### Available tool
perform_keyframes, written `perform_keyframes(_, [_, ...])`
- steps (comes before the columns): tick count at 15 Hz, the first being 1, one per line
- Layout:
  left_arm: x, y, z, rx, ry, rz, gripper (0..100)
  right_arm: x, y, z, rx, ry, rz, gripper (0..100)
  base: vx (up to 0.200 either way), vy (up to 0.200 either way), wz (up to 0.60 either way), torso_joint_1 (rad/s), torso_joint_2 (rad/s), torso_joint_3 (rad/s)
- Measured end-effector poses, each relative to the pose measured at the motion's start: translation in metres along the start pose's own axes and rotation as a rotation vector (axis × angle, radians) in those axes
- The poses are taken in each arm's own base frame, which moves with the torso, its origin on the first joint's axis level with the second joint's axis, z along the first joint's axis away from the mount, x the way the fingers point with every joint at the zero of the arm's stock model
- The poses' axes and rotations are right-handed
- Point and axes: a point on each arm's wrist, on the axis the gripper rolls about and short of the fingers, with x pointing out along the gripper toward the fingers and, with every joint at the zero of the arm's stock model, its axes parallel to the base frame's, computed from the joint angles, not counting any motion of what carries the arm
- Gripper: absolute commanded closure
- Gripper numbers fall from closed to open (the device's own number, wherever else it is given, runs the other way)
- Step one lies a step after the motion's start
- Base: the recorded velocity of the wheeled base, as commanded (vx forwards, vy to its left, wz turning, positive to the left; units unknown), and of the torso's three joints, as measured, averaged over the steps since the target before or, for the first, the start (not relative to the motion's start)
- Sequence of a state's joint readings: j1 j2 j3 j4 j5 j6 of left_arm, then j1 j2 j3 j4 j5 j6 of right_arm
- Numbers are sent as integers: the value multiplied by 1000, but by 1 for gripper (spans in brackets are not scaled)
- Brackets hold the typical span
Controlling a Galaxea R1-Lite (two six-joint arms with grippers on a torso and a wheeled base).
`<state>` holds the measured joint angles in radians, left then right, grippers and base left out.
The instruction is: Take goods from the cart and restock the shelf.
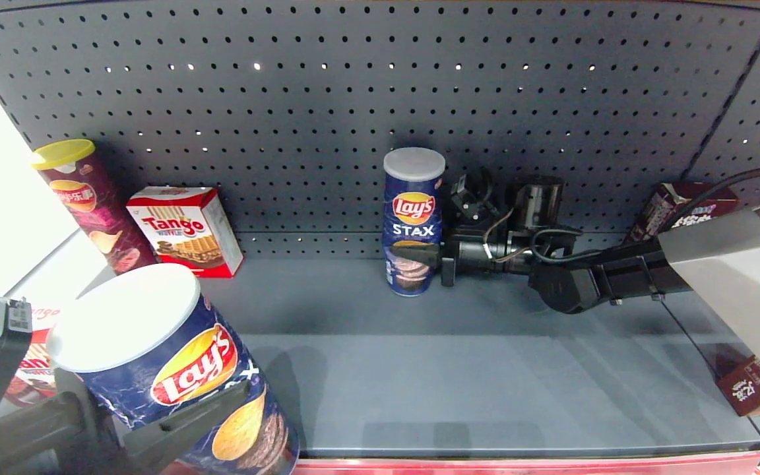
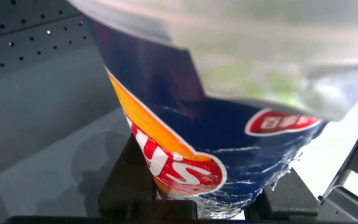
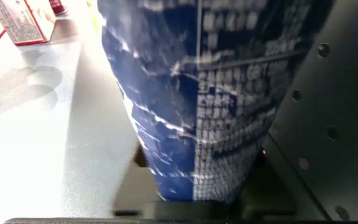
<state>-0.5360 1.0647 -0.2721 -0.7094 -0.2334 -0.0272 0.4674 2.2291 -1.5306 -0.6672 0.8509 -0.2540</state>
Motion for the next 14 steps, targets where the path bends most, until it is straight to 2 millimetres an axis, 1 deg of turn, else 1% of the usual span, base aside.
perform_keyframes(3, [0,0,0,-1,1,2,100,-2,0,4,-6,-3,-8,100,0,0,0,0,0,0])
perform_keyframes(5, [-1,2,-1,-3,2,17,100,-4,2,15,-21,-13,-24,100,0,0,0,0,0,0])
perform_keyframes(7, [-1,4,-1,-3,2,27,100,-8,8,26,-28,-20,-27,100,0,0,0,0,0,0])
perform_keyframes(10, [-3,4,0,-2,-5,30,100,-18,29,36,-17,-8,-32,100,0,0,0,0,0,0])
perform_keyframes(12, [-4,3,0,0,-10,31,100,-26,48,42,-10,-9,-27,100,0,0,0,0,0,0])
perform_keyframes(14, [-5,3,1,1,-17,31,100,-37,75,43,27,0,-3,100,0,0,0,0,0,0])
